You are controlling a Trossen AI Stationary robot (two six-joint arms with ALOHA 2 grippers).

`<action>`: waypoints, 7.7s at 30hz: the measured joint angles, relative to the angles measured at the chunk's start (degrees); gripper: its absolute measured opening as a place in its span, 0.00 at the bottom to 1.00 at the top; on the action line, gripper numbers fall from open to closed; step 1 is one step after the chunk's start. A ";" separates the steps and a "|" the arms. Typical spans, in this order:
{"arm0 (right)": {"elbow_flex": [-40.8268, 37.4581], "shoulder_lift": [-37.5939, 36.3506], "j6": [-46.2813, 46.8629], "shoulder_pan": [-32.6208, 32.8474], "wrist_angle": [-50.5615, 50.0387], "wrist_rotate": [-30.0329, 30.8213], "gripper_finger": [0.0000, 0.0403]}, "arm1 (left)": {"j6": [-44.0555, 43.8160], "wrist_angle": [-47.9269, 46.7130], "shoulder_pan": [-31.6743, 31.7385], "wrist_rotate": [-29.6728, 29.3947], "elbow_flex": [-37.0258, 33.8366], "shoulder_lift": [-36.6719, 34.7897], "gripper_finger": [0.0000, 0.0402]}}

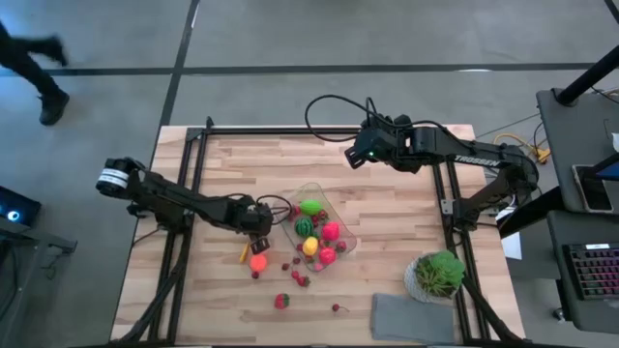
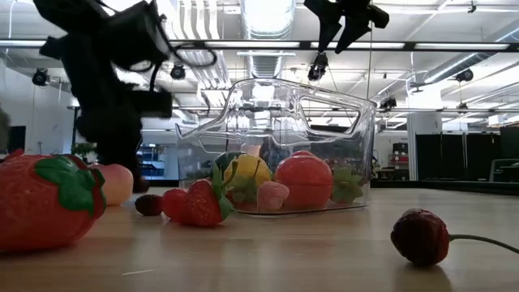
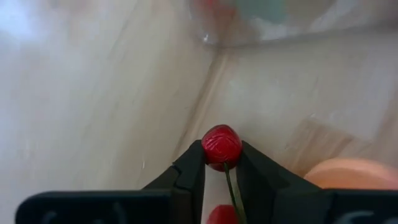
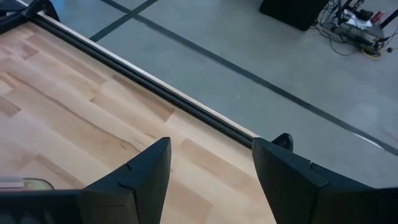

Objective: Pick and placing Produce into tupperware
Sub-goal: Put the red cherry into the transparent bin, then put the red strawberry into the transparent bin

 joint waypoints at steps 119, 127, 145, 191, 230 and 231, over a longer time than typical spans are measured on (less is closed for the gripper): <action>1.09 39.43 8.36 46.12 22.27 -27.30 0.54 | -2.10 -4.22 -15.17 7.81 -1.00 -24.66 0.57; -0.76 39.43 7.37 45.88 22.62 -27.16 0.54 | -2.09 -4.17 -15.17 7.46 -1.00 -24.66 0.57; -0.94 39.41 7.52 45.57 24.00 -28.52 0.32 | -2.12 -4.15 -15.17 7.49 -1.02 -24.66 0.57; 0.65 18.05 -0.87 20.26 11.05 -27.89 0.56 | -19.56 -9.96 -14.89 3.89 -1.02 -25.69 0.57; 0.70 13.14 -1.04 18.10 -0.46 -19.20 0.59 | 17.34 -9.87 -8.36 3.50 -0.85 -3.99 0.35; 0.70 13.14 -1.04 18.10 -0.46 -19.19 0.59 | 17.35 -9.43 -8.08 3.50 -0.85 -4.16 0.33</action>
